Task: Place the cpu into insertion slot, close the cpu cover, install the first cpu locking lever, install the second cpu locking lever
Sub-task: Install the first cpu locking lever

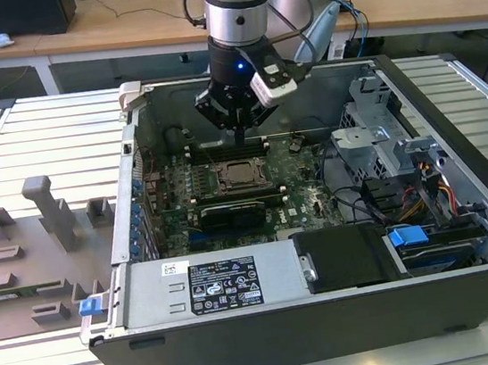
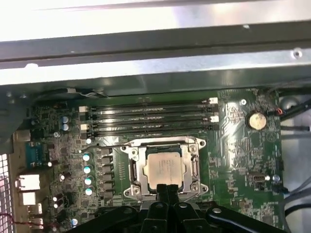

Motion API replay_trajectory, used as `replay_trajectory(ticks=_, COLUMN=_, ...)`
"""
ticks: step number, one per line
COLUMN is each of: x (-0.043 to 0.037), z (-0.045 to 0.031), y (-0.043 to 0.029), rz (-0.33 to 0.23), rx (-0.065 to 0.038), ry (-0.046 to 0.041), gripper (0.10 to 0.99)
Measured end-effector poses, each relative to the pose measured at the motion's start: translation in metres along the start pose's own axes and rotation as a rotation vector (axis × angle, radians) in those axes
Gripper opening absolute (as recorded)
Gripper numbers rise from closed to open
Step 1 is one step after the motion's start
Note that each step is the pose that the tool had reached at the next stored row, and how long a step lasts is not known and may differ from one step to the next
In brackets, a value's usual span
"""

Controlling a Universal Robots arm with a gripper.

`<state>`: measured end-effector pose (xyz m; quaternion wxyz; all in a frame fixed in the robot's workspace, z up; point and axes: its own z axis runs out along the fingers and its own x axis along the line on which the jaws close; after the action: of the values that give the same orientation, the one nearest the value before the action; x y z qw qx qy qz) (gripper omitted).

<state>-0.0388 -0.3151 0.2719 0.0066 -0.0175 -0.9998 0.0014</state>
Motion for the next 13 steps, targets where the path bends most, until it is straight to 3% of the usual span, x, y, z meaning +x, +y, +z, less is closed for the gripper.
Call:
replay_trajectory(ticks=4, x=0.0, z=0.0, y=-0.0001, rz=-0.088, rx=0.001, ry=-0.0002, gripper=0.106)
replay_trajectory(ticks=7, x=0.0, z=0.0, y=0.0, rz=-0.089, rx=0.001, ry=-0.0002, gripper=0.106)
replay_trajectory(ticks=13, x=0.0124, z=0.0002, y=-0.0005, rz=-0.089, rx=0.001, ry=-0.0002, gripper=0.106)
